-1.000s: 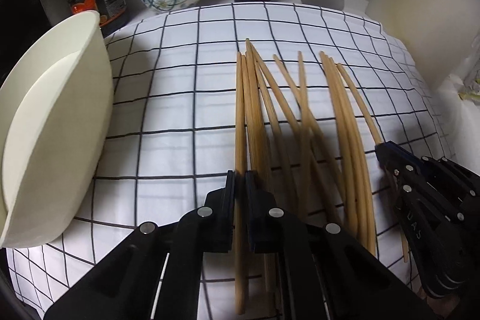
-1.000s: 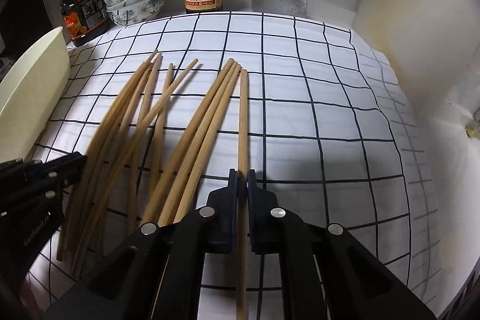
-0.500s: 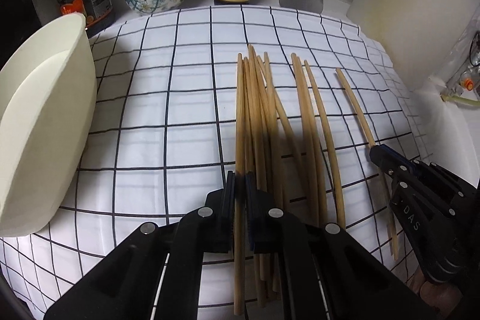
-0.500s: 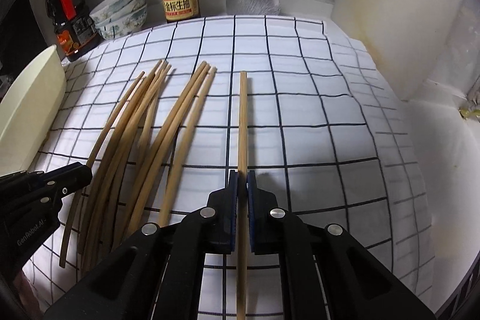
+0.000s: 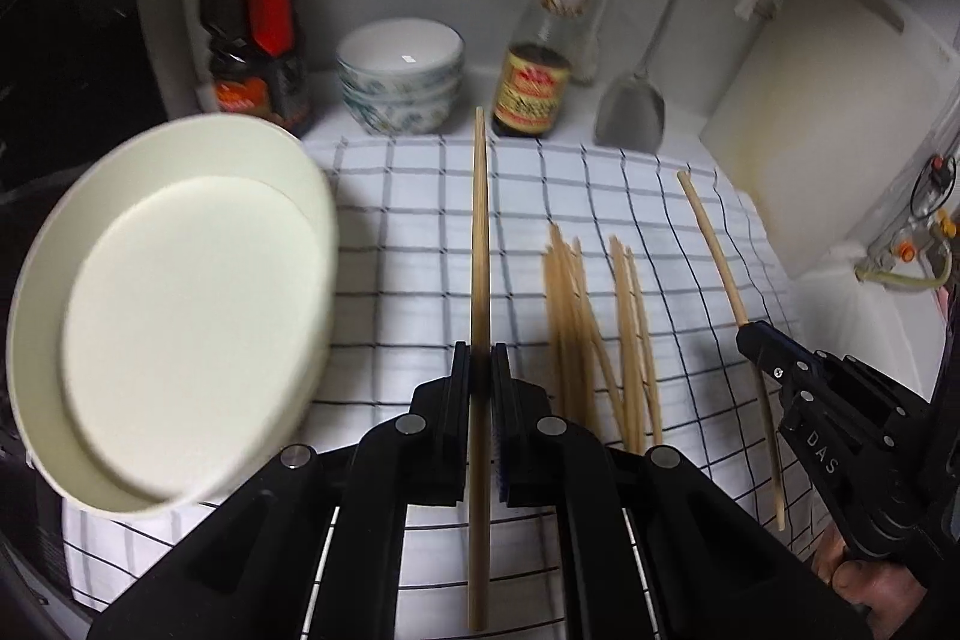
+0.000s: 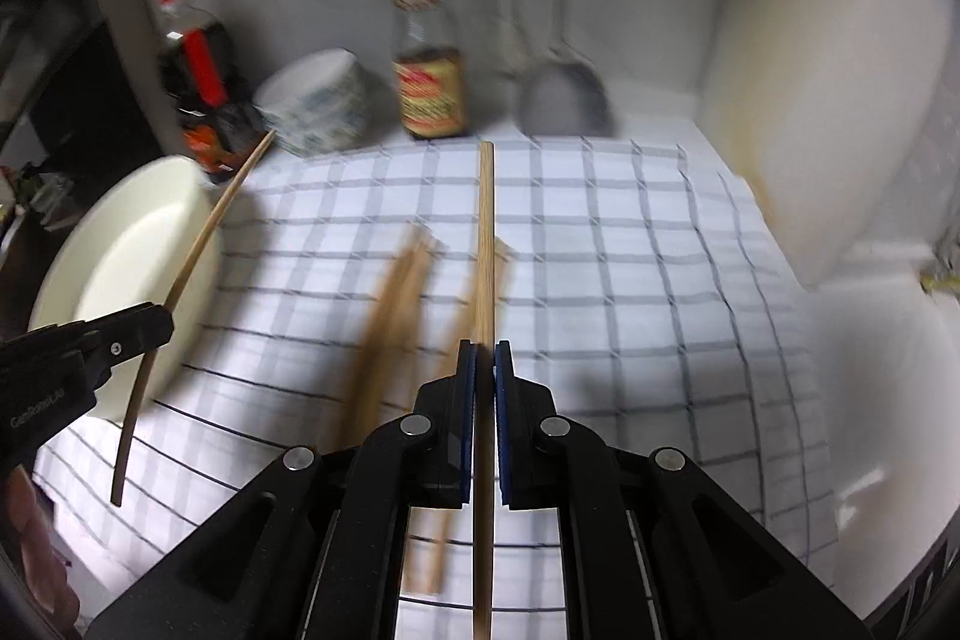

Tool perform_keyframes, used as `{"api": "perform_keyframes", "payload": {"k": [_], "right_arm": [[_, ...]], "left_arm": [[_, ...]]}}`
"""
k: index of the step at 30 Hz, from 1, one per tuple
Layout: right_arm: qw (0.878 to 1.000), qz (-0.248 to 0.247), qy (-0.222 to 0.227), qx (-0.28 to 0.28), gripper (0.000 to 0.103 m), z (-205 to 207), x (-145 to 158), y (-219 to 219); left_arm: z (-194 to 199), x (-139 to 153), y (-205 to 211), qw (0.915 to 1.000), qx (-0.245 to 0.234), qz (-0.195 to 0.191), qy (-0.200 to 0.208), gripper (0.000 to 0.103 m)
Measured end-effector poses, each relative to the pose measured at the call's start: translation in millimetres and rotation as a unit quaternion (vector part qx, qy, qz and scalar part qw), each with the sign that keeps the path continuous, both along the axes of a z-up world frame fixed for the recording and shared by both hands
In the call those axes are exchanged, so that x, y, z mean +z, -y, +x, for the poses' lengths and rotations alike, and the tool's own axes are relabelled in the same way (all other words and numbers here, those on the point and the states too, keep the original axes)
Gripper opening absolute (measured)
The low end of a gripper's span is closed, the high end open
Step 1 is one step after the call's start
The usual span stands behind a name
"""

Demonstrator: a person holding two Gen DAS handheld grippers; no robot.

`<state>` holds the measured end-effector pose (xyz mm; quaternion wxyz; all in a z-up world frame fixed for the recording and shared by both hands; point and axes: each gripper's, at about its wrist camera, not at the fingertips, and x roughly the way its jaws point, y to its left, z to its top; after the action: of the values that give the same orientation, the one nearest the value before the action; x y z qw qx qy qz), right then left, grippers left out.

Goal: Organize utensils
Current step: 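Lift both held chopsticks and carry them over the white plate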

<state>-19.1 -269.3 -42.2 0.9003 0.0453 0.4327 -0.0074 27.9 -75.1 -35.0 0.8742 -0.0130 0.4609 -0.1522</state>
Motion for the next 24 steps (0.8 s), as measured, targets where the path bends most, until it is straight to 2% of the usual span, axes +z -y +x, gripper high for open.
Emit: {"api": "perform_keyframes", "payload": {"k": [6, 11, 17, 24], "right_arm": [[0.997, 0.021, 0.024, 0.066, 0.006, 29.4, 31.9, -66.9], [0.992, 0.044, 0.02, 0.117, 0.006, 61.7, 35.7, -128.3], [0.985, 0.06, -0.01, 0.162, 0.006, 98.3, 20.0, -193.9], [0.98, 0.065, -0.057, 0.178, 0.006, 128.6, -10.7, -243.4]], "left_arm": [[5.1, 25.2, -66.9, 0.9987, 0.048, 0.002, 0.015, 0.007], [15.6, 21.6, -126.4, 0.9958, 0.092, 0.0, 0.007, 0.007], [36.1, -0.3, -180.5, 0.9921, 0.125, -0.003, -0.012, 0.007], [56.7, -28.6, -206.2, 0.9906, 0.131, -0.009, -0.037, 0.007]]}}
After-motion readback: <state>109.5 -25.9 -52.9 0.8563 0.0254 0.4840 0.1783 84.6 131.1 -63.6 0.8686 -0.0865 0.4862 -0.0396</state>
